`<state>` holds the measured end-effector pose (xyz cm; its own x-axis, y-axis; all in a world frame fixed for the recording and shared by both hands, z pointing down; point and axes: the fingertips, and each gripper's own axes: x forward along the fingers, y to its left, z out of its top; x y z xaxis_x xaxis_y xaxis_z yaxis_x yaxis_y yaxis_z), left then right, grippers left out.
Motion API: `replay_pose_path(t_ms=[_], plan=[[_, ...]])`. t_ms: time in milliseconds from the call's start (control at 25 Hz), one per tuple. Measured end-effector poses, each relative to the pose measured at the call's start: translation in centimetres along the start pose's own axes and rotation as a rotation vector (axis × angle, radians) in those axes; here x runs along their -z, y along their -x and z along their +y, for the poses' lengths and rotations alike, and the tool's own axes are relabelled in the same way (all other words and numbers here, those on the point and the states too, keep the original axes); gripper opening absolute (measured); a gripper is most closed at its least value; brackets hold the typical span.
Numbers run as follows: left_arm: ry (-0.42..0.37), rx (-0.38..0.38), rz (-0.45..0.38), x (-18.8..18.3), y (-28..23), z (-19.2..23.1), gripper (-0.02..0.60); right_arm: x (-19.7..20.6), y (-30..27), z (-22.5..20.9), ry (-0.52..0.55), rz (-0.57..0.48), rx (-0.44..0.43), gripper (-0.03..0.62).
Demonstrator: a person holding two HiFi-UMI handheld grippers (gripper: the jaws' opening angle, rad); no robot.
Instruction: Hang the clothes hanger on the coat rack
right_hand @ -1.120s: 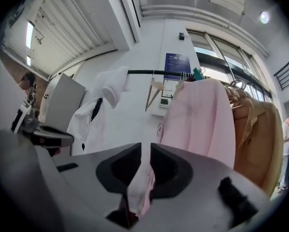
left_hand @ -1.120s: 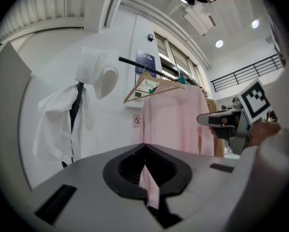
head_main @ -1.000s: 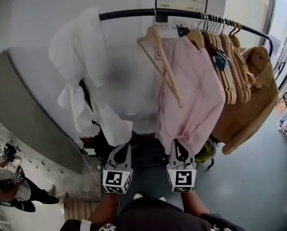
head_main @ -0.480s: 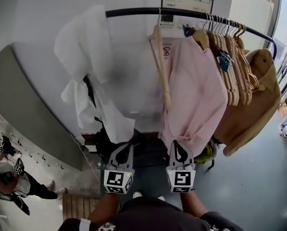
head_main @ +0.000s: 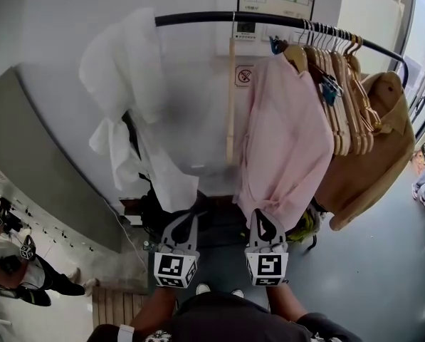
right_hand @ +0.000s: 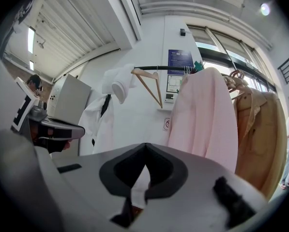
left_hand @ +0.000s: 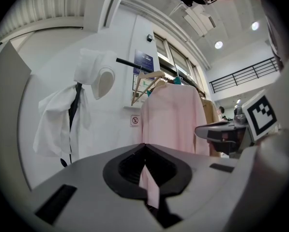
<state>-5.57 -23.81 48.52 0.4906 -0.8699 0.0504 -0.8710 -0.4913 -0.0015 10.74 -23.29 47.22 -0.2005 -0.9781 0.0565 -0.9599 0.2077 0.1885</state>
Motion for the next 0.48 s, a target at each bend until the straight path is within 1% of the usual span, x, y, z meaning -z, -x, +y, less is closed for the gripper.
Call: replay_pose_path(t_ms=[200, 480], plan=[[-0.002, 0.012, 0.002, 0.1, 0.0, -0.3, 0.009, 0.2, -0.1, 0.2, 0.004, 0.003, -0.003, 0.014], [0.006, 0.003, 0.006, 0.3, 0.4, 0.1, 0.009, 0.0, -0.1, 1.1, -0.001, 0.006, -0.024, 0.014]])
